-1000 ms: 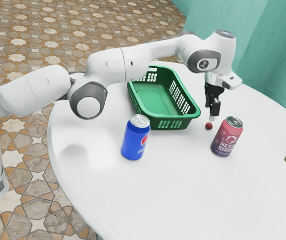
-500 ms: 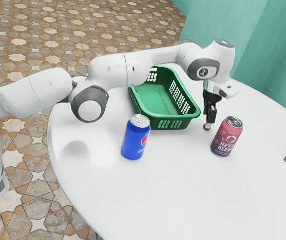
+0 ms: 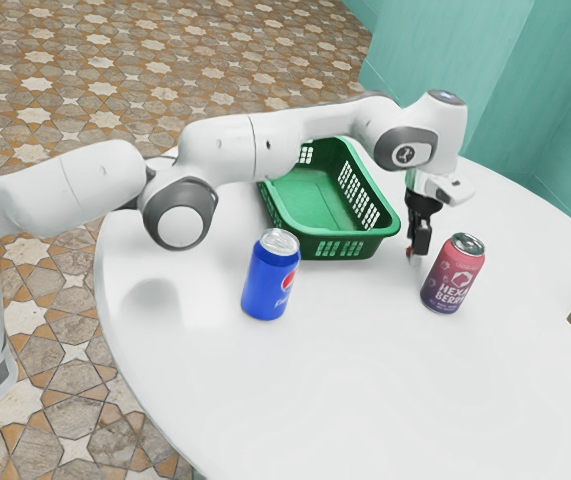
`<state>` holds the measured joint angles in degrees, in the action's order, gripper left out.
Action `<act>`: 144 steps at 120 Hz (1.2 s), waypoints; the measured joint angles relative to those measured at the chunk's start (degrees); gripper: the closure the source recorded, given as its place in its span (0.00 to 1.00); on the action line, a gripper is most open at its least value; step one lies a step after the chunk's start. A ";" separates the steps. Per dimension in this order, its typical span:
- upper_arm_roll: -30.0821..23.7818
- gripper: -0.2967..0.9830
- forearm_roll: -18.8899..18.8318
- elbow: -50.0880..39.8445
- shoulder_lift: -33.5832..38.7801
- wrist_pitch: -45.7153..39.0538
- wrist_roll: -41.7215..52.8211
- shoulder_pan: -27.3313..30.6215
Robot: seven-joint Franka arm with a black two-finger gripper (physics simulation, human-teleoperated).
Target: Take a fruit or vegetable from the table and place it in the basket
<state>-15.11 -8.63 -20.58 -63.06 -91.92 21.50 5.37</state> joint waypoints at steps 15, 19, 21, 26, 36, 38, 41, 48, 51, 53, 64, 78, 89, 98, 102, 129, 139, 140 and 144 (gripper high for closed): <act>0.00 0.23 0.07 0.18 -0.01 -0.31 0.48 -0.01; 0.00 0.23 0.08 0.17 -0.01 -0.45 0.60 -0.08; 0.00 0.23 0.08 0.17 -0.01 -0.53 0.66 -0.11; 0.00 0.23 0.09 0.17 -0.05 -0.69 0.79 -0.15; 0.00 0.23 0.10 0.16 -0.20 -0.93 1.03 -0.17; 0.00 0.23 0.10 0.16 -0.24 -0.98 1.08 -0.17; 0.00 0.23 0.10 0.16 -0.32 -1.05 1.14 -0.17; 0.00 0.23 0.10 0.16 -0.48 -1.18 1.28 -0.18; 0.01 0.23 0.11 0.16 -0.59 -1.23 1.34 -0.18; 0.00 0.23 0.11 0.16 -0.65 -1.26 1.38 -0.17; 0.03 0.23 0.11 0.16 -0.83 -1.43 1.56 -0.14; 0.09 0.23 -0.03 0.40 -0.87 -2.23 1.82 0.13; 0.16 0.23 -0.22 0.55 -0.89 -3.06 2.09 0.57; 0.17 0.23 -0.31 0.59 -0.99 -3.55 2.28 0.73; 0.18 0.23 -0.34 0.55 -1.09 -3.72 2.36 0.76; 0.18 0.23 -0.40 0.51 -2.01 -5.10 2.94 0.96; 0.18 0.23 -0.41 0.52 -2.25 -5.53 3.13 1.15; 0.18 0.23 -0.41 0.52 -2.29 -5.57 3.15 1.17; 0.18 0.23 -0.40 0.51 -2.42 -5.73 3.22 1.20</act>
<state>-14.93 -9.04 -20.06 -65.48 -97.64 24.71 6.56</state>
